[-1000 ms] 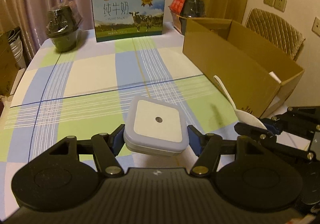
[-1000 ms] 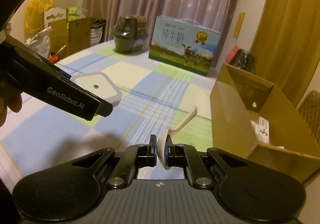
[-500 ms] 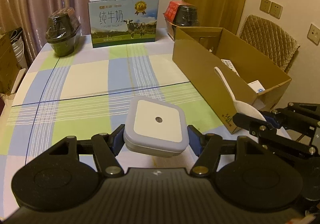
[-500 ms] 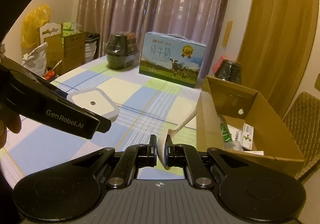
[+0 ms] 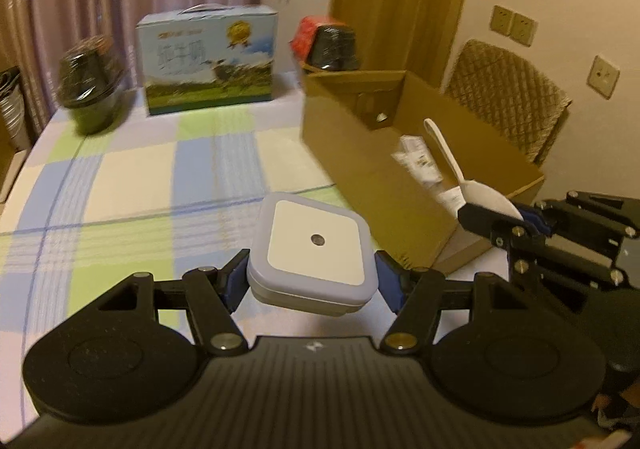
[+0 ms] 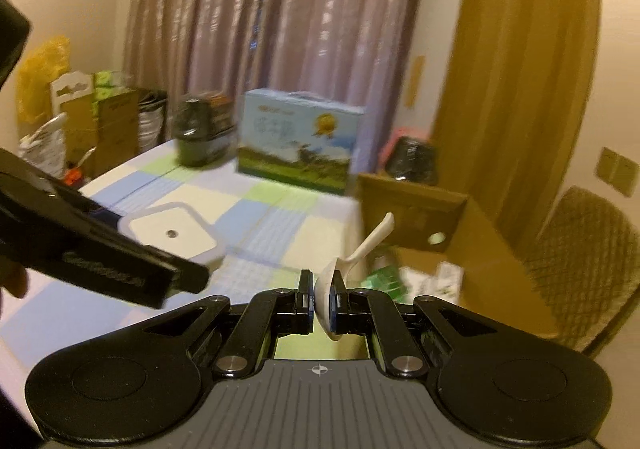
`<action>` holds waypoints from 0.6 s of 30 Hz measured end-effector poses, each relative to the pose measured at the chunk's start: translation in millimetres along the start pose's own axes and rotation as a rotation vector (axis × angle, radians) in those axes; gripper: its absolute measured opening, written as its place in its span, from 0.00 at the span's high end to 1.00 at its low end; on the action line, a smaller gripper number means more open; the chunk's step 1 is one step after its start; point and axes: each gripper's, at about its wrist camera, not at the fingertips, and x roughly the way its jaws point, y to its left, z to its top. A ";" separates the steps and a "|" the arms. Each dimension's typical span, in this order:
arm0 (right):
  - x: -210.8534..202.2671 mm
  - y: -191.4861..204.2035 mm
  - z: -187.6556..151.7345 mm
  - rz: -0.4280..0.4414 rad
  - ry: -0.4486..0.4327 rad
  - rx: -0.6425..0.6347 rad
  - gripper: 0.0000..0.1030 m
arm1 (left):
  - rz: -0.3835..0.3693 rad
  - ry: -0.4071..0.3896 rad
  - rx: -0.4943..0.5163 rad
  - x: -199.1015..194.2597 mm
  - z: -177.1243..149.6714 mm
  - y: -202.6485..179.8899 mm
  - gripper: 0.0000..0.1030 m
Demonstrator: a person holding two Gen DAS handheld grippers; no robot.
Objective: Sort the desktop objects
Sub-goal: 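Carry the white container and spoon toward the cardboard box with both tools, then open the left tool to drop the white container into the box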
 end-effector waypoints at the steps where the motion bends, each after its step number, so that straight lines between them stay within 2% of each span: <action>1: 2.0 -11.4 2.4 -0.014 -0.002 0.008 0.97 | -0.010 -0.004 0.004 2.8 5.5 -4.9 0.41; 11: 32.1 -110.1 8.6 -0.116 0.016 0.021 0.96 | -0.130 -0.048 0.030 58.5 71.7 -64.9 0.41; 18: 41.9 -150.0 -1.4 -0.146 0.042 0.064 0.96 | -0.211 -0.043 0.040 103.3 97.7 -95.0 0.40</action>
